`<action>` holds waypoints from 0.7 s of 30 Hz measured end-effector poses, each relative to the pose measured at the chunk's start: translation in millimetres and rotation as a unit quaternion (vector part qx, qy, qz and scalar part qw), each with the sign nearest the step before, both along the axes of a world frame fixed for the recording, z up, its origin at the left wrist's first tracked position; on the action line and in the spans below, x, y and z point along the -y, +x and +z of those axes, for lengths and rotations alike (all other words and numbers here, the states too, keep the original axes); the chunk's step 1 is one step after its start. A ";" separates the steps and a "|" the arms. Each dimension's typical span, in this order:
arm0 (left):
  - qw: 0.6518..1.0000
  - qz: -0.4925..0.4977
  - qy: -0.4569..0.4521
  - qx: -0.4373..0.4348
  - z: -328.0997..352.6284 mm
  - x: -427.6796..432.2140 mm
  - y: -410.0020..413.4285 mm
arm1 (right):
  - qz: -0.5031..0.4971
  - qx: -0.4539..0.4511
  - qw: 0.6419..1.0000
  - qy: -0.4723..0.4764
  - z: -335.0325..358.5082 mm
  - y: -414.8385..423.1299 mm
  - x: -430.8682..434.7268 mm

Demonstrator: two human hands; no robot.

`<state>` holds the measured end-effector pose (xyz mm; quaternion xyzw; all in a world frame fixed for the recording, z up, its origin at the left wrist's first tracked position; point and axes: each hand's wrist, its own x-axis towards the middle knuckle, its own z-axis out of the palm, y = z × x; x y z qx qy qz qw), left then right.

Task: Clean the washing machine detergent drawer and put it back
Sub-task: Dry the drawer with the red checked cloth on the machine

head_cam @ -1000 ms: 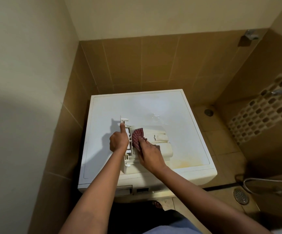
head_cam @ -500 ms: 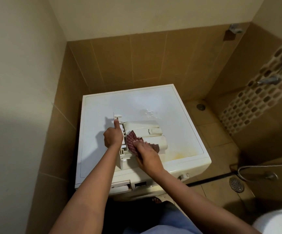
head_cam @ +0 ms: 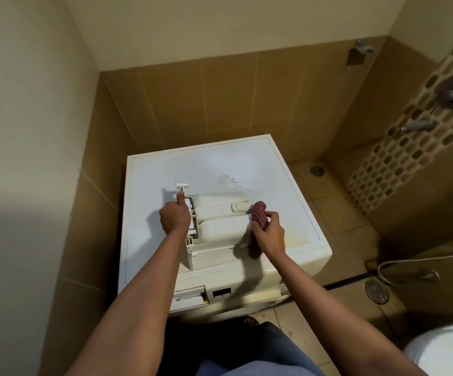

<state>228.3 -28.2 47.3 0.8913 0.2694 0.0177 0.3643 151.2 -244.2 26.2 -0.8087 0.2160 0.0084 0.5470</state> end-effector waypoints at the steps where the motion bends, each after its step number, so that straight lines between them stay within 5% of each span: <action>1: 1.000 0.005 0.000 0.001 0.4 -1.0 -0.7 | -0.003 -0.017 0.999 0.032 3.5 5.0 2.3; 9: 0.993 0.107 -0.049 0.017 13.6 -10.3 -7.4 | 0.095 0.060 0.990 0.088 62.8 40.0 12.1; 12: 0.966 0.150 -0.209 -0.030 26.9 -5.7 -0.4 | 0.130 0.118 0.982 0.072 86.4 54.9 8.1; 16: 0.866 0.121 -0.475 -0.099 43.7 3.1 -11.5 | 0.168 0.191 0.967 -0.020 98.5 67.9 6.4; 18: 0.859 0.104 -0.487 -0.119 42.9 7.8 -19.2 | 0.185 0.231 0.953 -0.068 98.9 70.9 6.7; 21: 0.906 0.120 -0.398 -0.085 38.5 15.0 -22.6 | 0.215 0.293 0.925 -0.111 98.0 72.7 6.8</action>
